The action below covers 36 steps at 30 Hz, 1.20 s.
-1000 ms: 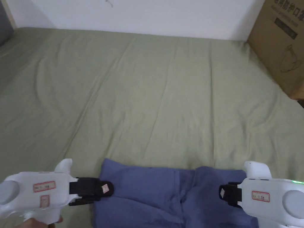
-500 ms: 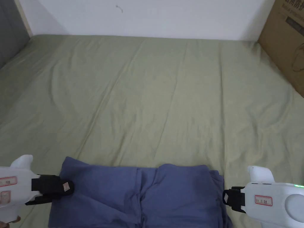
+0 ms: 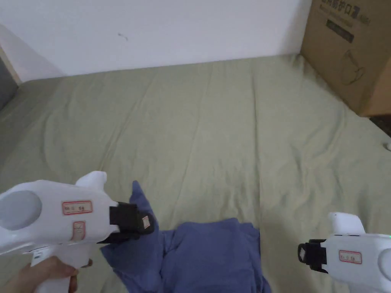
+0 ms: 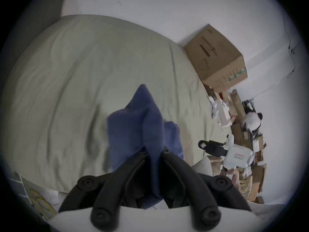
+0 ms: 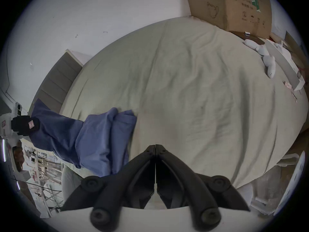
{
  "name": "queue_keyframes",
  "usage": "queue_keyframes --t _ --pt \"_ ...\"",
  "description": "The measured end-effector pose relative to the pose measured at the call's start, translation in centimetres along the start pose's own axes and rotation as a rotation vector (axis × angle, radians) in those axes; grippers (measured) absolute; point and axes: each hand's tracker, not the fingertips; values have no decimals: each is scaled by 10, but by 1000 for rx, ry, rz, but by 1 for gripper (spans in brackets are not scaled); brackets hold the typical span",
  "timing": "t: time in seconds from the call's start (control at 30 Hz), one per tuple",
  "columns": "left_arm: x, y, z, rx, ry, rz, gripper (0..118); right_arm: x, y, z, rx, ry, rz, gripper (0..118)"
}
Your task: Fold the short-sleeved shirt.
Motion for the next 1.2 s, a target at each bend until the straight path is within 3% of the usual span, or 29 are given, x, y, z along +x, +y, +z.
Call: queue_keyframes --t 0.2,0.27,0.3,0.33,0.37,0.4,0.53,0.67,0.7,0.77,0.8,0.9,1.07,1.2 --pt "50 -5 -90 -133 -41 -75 10 30 -12 6 -4 -25 -58 1" --pt "57 -6 -119 -180 -39 -104 36 38 -17 6 -9 -36 -78 1" --pt "60 -8 -132 -210 -51 -117 55 39 -19 7 -13 -39 -89 1" --pt "61 -12 -140 -241 -88 -89 82 39 -21 8 -16 -38 -103 1" --pt "61 -14 -147 -272 -130 -74 97 41 -22 9 -13 -37 -113 1" --pt "63 -15 -155 -312 -174 -66 103 42 -24 8 -14 -38 -121 1" --pt "58 -13 -146 -298 -168 -44 102 39 -24 8 -16 -42 -132 1" --pt "35 6 -109 -167 -149 -29 98 32 -21 6 -16 -33 -120 1" --pt "27 9 -99 -126 -141 -19 87 29 -21 6 -15 -32 -117 1" --pt "10 11 -90 -91 -82 2 21 26 -19 4 -13 -28 -108 1" --pt "5 8 -92 -98 -48 -2 2 24 -19 4 -11 -25 -106 1" --pt "-14 -9 -104 -140 -12 -10 2 23 -19 0 -9 -8 -103 1" --pt "-13 -46 -149 -218 -174 36 2 25 -20 -7 -19 -3 -103 1" --pt "6 -67 -184 -261 -171 44 1 29 -22 -8 -26 -10 -105 1"
